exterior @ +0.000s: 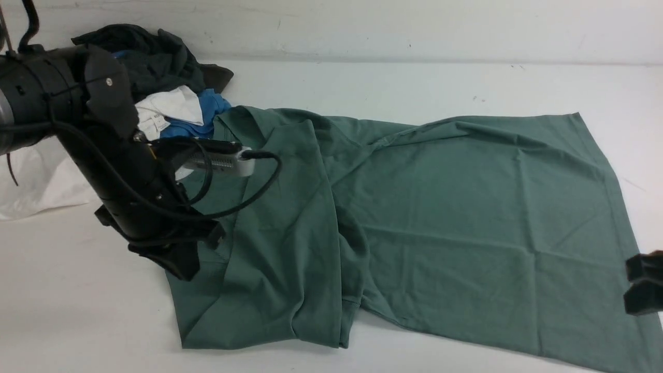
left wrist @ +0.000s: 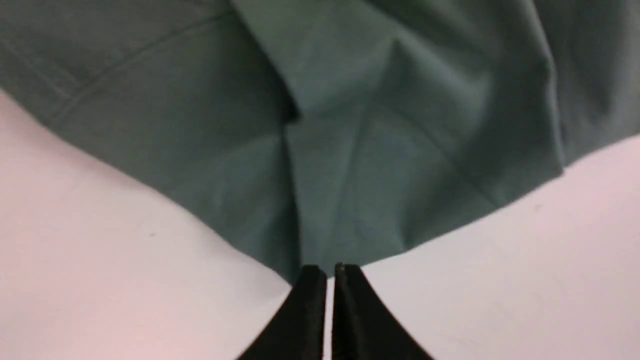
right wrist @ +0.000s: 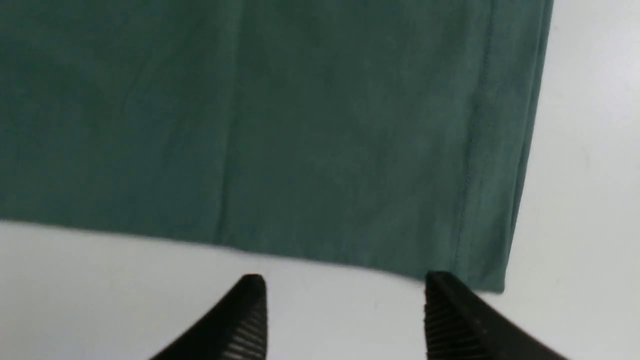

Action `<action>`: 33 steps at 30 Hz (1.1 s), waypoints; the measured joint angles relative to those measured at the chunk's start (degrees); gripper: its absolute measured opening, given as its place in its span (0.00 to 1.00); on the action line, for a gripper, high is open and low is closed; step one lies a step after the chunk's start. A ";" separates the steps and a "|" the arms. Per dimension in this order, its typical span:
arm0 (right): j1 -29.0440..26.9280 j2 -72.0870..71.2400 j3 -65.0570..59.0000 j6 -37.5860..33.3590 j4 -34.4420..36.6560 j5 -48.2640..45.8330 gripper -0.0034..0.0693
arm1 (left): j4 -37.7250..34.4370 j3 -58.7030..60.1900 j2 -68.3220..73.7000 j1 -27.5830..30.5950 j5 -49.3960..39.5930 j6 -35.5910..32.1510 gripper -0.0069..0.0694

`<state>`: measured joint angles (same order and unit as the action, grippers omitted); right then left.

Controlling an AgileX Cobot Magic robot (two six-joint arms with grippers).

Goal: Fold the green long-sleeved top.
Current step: Use both arms simultaneously to clamp the lower edge of the clothing fabric

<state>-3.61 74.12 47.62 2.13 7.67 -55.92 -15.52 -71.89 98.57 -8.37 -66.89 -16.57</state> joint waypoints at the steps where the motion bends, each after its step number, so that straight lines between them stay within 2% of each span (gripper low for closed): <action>1: 0.00 2.95 1.33 1.54 -2.07 1.16 0.71 | -0.36 0.00 0.00 1.50 0.00 0.13 0.10; 4: -0.06 10.29 6.62 6.54 -7.67 2.24 0.84 | -1.70 0.00 0.00 5.81 0.00 0.33 0.10; 7: -0.51 15.48 11.41 8.79 -11.17 2.24 0.89 | -3.23 0.00 0.00 7.98 -0.05 0.33 0.10; 20: -3.74 34.96 25.29 9.38 -12.55 5.58 0.89 | -5.84 0.00 0.00 8.51 -0.66 -0.25 0.10; 28: -3.74 43.36 31.69 7.06 -9.39 5.92 0.82 | -5.90 0.00 0.00 8.51 -0.66 -0.25 0.10; 30: -3.80 44.09 32.41 4.85 -6.55 6.11 0.77 | -5.90 0.00 0.00 8.51 -0.61 -0.25 0.10; 33: -3.80 44.57 33.09 -0.59 -2.25 6.98 0.63 | -5.90 0.00 0.00 8.51 -0.30 -0.25 0.10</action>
<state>-7.42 118.69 80.70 1.53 5.42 -48.94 -21.42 -71.89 98.57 0.14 -67.19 -16.82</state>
